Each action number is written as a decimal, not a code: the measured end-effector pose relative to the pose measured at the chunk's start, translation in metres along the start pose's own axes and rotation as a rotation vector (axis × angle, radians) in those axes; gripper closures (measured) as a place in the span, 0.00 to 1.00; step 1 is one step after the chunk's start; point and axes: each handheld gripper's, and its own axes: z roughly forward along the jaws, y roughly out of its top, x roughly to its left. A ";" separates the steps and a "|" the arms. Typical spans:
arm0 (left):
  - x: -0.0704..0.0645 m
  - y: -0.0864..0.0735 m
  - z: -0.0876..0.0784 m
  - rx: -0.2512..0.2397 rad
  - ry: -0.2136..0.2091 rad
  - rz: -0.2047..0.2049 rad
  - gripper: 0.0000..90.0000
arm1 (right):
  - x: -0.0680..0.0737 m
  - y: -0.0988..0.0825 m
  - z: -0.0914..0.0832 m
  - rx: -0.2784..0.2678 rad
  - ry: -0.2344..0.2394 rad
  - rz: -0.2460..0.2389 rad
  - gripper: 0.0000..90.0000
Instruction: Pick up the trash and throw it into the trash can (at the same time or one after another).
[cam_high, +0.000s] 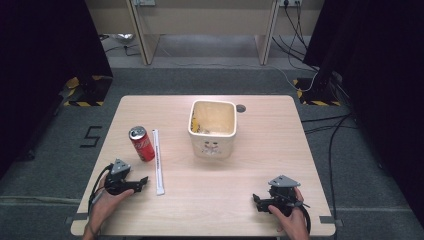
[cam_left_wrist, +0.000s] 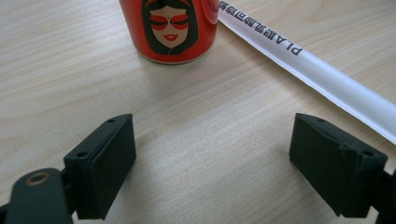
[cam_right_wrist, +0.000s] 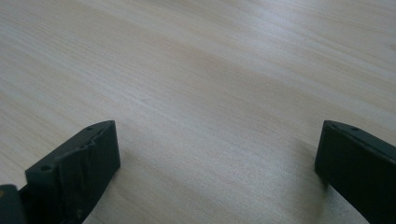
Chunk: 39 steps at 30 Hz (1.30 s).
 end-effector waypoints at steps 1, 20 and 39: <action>0.000 0.000 0.000 0.000 0.000 -0.001 0.15 | 0.000 0.000 0.000 0.000 0.000 0.000 0.00; 0.004 0.008 -0.011 -0.061 -0.015 -0.067 0.18 | -0.001 0.000 0.000 -0.001 -0.001 -0.006 0.00; 0.010 0.040 -0.016 -0.133 0.014 -0.059 0.17 | -0.001 0.000 0.000 -0.001 -0.001 -0.006 0.00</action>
